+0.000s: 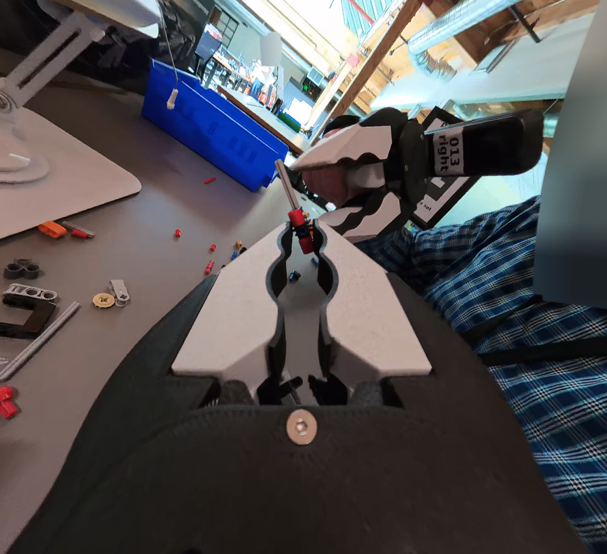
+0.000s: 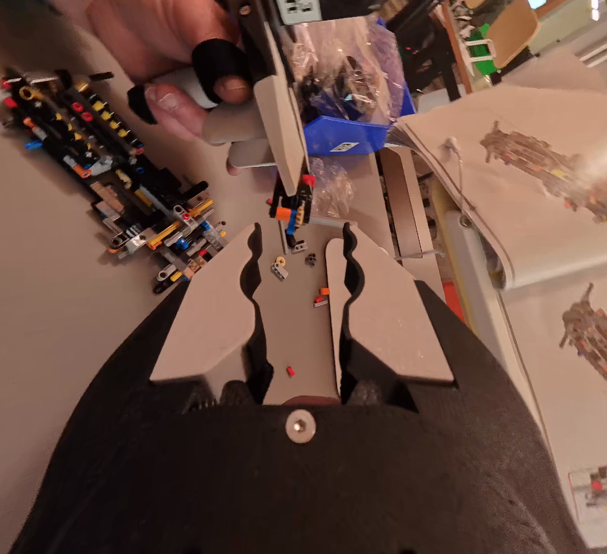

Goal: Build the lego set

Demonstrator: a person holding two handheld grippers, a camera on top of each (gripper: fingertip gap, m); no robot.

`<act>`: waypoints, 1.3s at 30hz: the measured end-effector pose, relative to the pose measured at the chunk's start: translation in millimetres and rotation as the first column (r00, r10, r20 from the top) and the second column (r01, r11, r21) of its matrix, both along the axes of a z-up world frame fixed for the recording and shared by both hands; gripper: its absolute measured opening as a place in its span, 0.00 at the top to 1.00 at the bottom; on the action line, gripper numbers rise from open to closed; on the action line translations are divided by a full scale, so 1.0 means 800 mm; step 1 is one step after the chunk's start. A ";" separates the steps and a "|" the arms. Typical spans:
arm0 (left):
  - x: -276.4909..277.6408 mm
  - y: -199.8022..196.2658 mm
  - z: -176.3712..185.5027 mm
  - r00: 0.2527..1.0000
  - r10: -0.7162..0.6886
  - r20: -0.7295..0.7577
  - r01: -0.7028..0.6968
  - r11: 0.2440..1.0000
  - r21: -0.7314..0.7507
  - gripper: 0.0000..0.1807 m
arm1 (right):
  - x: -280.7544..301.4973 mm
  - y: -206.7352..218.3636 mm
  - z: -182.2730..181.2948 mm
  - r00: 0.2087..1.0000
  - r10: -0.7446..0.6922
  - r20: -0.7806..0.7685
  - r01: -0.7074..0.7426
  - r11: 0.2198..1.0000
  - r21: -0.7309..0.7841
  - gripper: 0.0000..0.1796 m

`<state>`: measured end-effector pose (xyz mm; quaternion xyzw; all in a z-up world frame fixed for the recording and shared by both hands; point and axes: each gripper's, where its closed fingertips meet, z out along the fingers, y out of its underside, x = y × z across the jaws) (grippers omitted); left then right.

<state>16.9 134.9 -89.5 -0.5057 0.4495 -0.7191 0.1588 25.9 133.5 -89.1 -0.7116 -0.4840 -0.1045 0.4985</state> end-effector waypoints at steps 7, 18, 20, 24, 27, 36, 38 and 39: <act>-0.005 0.012 0.020 0.994 0.049 0.094 -0.047 0.999 -0.015 0.94 | 0.003 -0.006 0.007 0.941 -0.098 -0.325 0.066 0.992 -0.110 0.76; -0.009 0.009 0.042 0.973 0.088 0.215 -0.091 0.996 0.001 0.95 | -0.036 0.003 0.020 0.586 -0.144 -0.797 -0.107 0.962 -0.252 0.84; -0.009 0.011 0.042 0.971 0.098 0.219 -0.098 0.995 -0.010 0.95 | -0.037 0.008 0.022 0.524 -0.154 -0.838 -0.121 0.960 -0.252 0.88; -0.013 0.011 0.046 0.965 0.096 0.243 -0.094 0.995 -0.022 0.95 | -0.039 0.013 0.031 0.406 -0.134 -0.904 -0.160 0.963 -0.215 0.95; -0.014 0.013 0.048 0.961 0.107 0.255 -0.105 0.994 -0.022 0.95 | -0.040 0.015 0.033 0.385 -0.126 -0.914 -0.153 0.968 -0.198 0.96; -0.017 0.014 0.047 0.959 0.103 0.264 -0.106 0.994 -0.006 0.93 | -0.041 0.016 0.034 0.373 -0.118 -0.920 -0.178 0.964 -0.196 0.97; -0.017 0.013 0.048 0.959 0.105 0.264 -0.112 0.994 0.013 0.91 | -0.039 0.016 0.034 0.389 -0.118 -0.914 -0.177 0.964 -0.200 0.97; -0.016 0.012 0.048 0.960 0.102 0.262 -0.110 0.994 0.019 0.90 | -0.038 0.016 0.034 0.395 -0.118 -0.911 -0.176 0.964 -0.201 0.97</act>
